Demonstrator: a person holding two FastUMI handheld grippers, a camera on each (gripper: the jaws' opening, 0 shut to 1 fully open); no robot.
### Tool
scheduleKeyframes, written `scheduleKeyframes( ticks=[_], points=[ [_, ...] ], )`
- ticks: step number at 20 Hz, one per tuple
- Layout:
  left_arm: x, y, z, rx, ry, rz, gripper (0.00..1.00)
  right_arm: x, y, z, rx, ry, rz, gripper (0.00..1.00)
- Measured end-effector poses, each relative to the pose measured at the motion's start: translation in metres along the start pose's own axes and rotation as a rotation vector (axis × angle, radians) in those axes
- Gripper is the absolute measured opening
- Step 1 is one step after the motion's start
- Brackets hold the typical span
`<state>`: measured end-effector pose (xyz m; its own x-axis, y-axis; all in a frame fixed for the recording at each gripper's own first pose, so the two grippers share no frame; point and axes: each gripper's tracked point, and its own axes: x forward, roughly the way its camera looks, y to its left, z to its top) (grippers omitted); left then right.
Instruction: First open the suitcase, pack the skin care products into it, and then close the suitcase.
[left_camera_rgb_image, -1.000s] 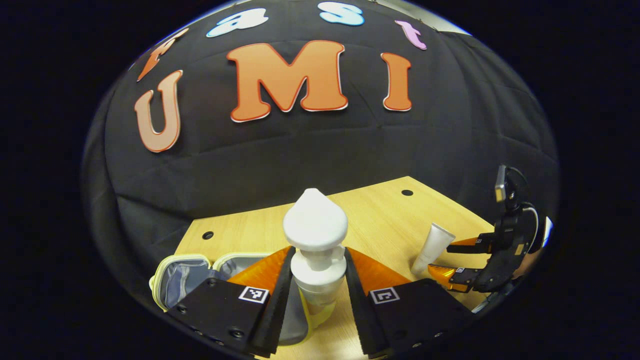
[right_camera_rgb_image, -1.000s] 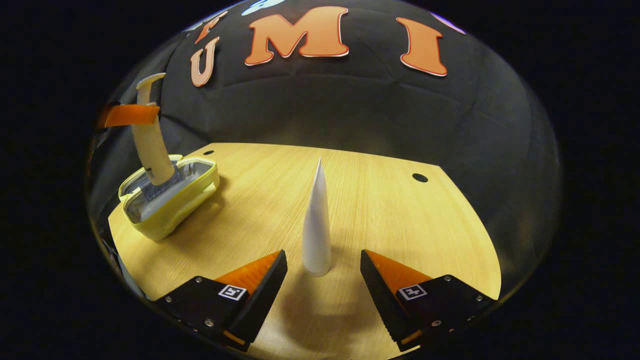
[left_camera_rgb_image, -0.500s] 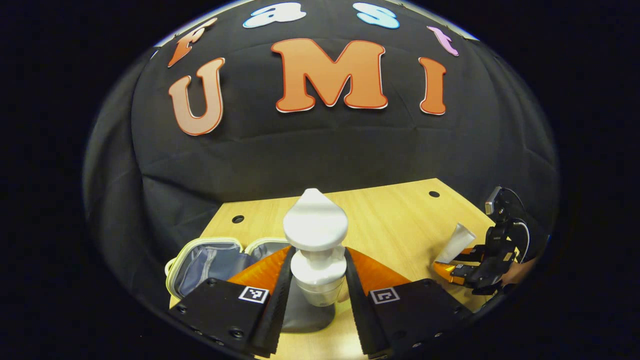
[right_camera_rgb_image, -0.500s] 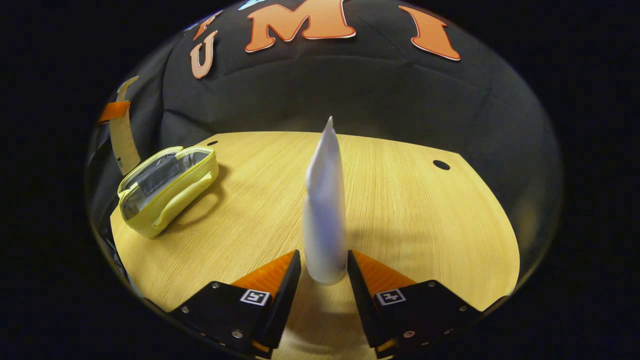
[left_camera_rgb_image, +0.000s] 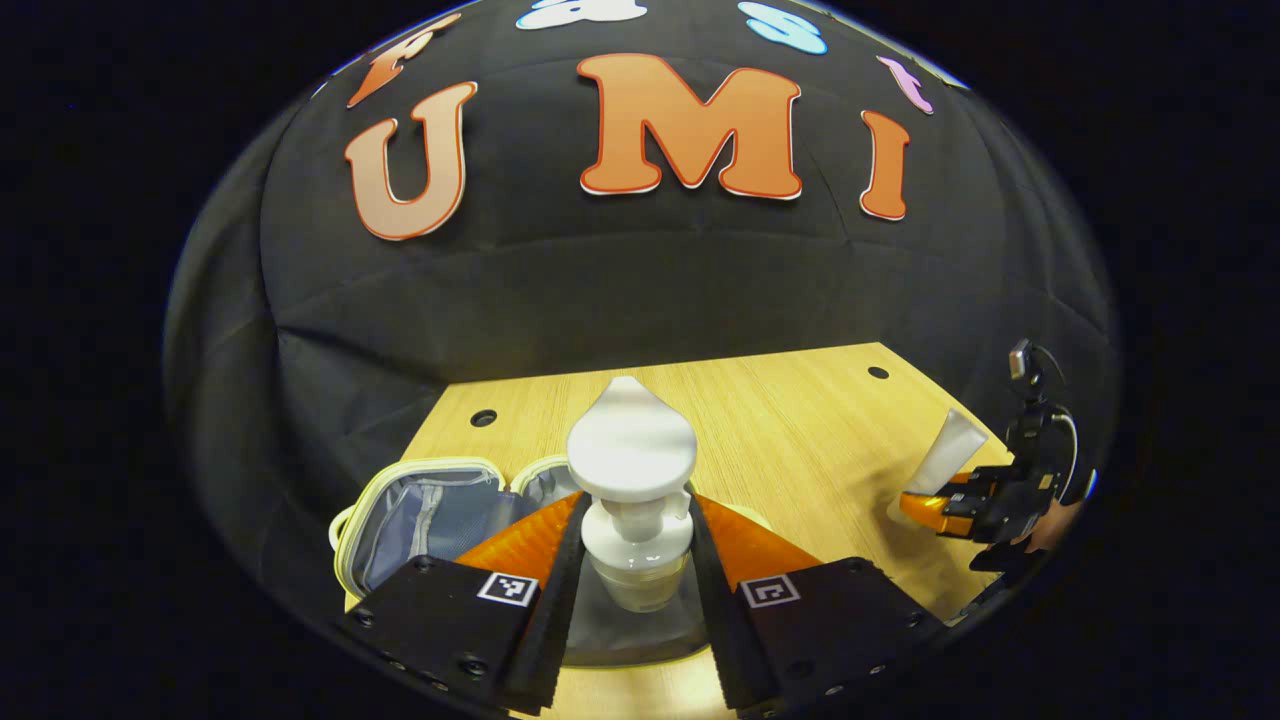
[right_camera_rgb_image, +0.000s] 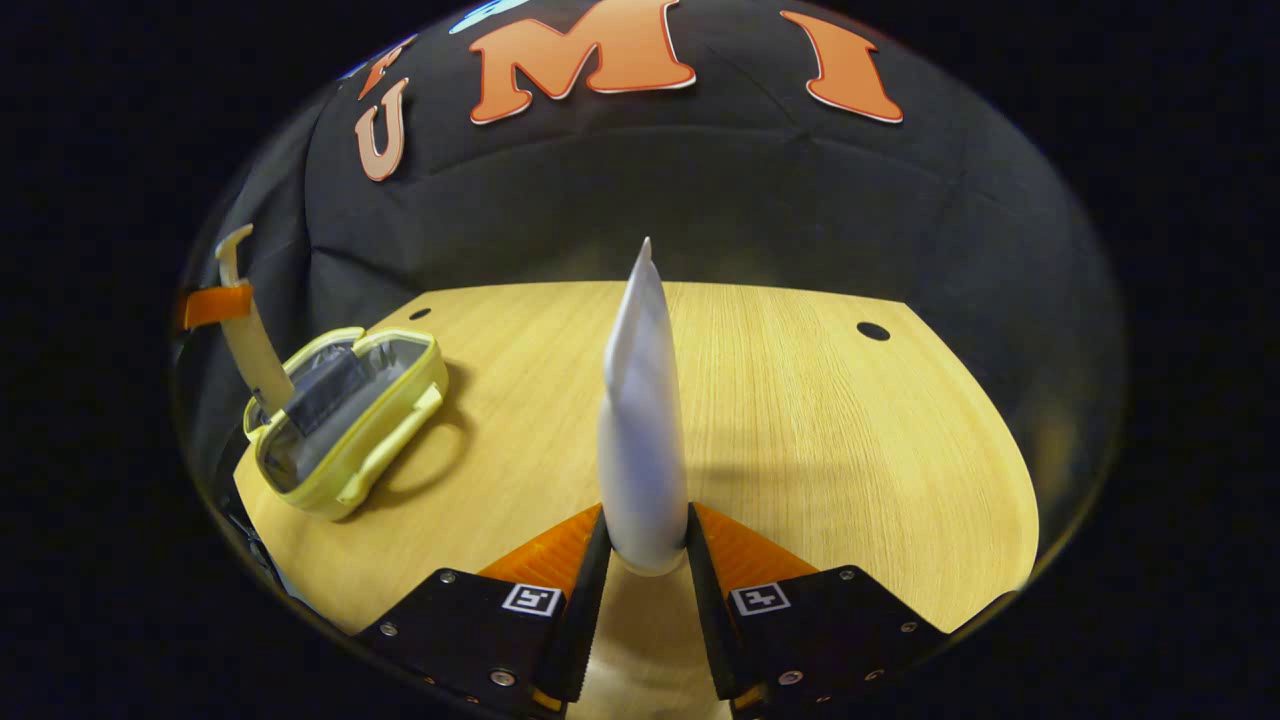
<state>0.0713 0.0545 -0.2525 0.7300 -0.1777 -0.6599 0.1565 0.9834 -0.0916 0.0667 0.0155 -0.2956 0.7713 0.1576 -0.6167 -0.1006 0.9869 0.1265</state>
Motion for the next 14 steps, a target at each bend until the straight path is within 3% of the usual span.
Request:
scheduleKeyframes(
  ticks=[7,14],
  points=[
    [0.022,0.038,-0.037,-0.007,0.108,-0.083,0.59,-0.034,0.073,0.051,0.012,-0.051,0.059,0.48],
    [0.036,0.058,-0.072,0.017,0.253,-0.19,0.6,-0.038,0.156,0.065,0.012,-0.028,0.129,0.48]
  ],
)
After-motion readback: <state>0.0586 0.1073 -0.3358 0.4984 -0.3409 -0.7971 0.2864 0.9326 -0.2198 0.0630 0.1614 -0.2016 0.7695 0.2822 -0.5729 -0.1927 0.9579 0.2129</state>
